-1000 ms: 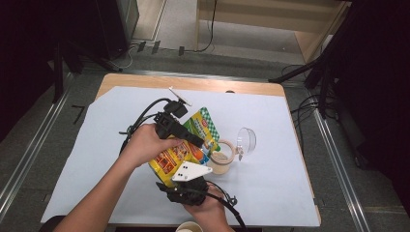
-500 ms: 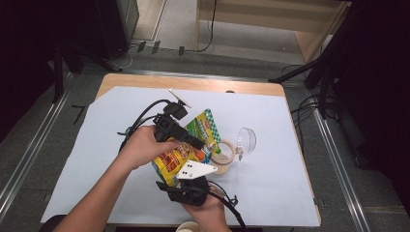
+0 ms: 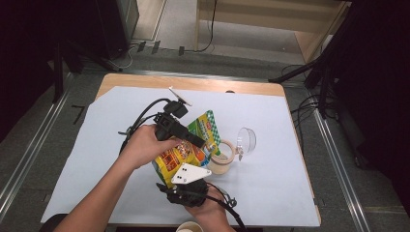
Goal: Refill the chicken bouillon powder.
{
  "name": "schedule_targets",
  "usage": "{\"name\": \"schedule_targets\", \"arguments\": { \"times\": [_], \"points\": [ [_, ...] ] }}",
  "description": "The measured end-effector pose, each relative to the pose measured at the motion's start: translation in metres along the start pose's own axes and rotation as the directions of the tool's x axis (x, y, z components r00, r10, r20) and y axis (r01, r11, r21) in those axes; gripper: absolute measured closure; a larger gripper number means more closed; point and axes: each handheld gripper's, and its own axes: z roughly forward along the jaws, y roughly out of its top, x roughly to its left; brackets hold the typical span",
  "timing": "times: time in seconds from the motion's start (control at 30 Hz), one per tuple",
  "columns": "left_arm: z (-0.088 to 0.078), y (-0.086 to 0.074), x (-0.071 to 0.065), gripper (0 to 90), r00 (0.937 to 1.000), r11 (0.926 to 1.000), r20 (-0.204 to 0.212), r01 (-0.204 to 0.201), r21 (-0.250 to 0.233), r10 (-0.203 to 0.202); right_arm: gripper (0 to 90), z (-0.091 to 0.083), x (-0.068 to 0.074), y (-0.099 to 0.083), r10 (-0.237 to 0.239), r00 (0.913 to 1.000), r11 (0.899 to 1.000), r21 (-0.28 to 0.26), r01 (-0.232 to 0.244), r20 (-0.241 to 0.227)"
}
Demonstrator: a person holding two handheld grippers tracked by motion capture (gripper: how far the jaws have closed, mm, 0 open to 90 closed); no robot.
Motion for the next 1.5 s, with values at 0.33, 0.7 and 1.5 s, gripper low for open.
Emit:
{"name": "schedule_targets", "arguments": {
  "times": [0.33,0.7,1.5],
  "points": [
    [-0.004,-0.001,-0.006,62.3,0.9998,0.9998,0.019,-0.003,-0.021,0.003,65.1,-0.002,-0.001,-0.001,0.053,0.9982,0.998,-0.037,-0.054,-0.028],
    [-0.012,-0.002,-0.011,70.5,0.9991,0.9987,-0.017,-0.038,-0.034,0.038,64.5,-0.006,-0.007,0.0,0.089,0.9957,0.994,-0.064,-0.09,-0.029],
    [-0.02,0.0,-0.015,75.2,0.9988,0.9958,-0.03,-0.042,-0.081,0.04,65.7,-0.004,-0.006,0.011,0.045,0.9975,0.998,-0.031,-0.047,-0.054]
  ]
}}
